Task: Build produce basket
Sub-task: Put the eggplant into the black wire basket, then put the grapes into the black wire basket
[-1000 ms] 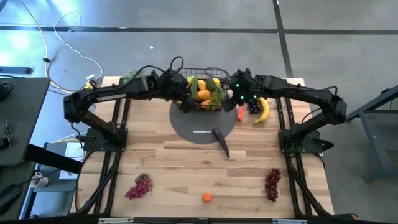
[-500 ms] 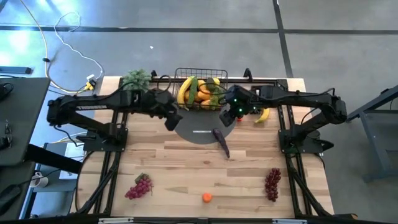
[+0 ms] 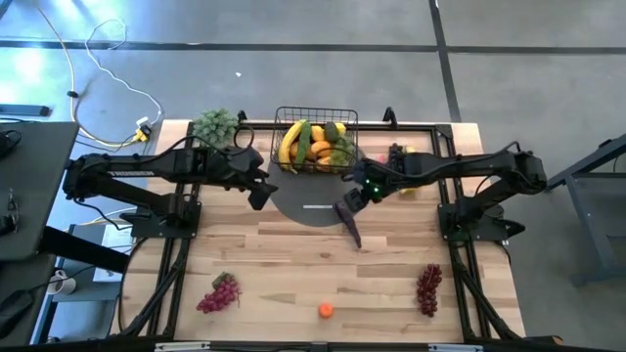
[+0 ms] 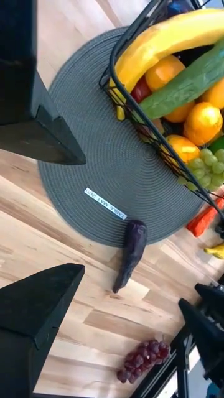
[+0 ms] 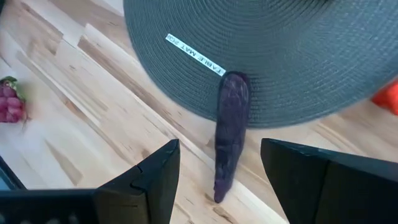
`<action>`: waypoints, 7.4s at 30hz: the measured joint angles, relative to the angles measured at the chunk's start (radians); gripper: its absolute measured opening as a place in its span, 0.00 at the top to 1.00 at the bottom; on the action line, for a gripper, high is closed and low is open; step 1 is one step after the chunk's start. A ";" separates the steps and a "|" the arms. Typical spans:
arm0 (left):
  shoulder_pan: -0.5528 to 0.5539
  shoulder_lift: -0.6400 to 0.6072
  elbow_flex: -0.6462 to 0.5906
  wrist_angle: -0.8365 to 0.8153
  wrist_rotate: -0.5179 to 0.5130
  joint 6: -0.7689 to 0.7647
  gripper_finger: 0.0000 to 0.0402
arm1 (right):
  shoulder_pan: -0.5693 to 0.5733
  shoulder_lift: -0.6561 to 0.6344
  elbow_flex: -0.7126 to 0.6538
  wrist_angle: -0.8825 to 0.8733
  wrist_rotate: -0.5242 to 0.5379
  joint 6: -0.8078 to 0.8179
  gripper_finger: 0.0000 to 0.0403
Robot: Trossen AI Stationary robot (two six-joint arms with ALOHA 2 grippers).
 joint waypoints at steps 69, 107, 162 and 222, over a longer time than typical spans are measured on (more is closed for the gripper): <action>0.095 -0.119 0.000 0.002 -0.138 0.143 0.34 | 0.036 0.370 0.227 0.321 0.009 -0.011 0.80; 0.174 -0.118 0.000 0.032 -0.420 0.368 0.34 | -0.262 0.500 0.361 0.646 0.360 -0.269 0.80; 0.174 -0.118 0.000 -0.044 -0.388 0.420 0.34 | -0.217 0.301 0.361 0.185 0.087 -0.211 0.49; -0.790 0.158 0.001 -0.318 0.044 -1.046 0.34 | 0.168 0.219 0.361 -0.511 0.321 -0.162 0.49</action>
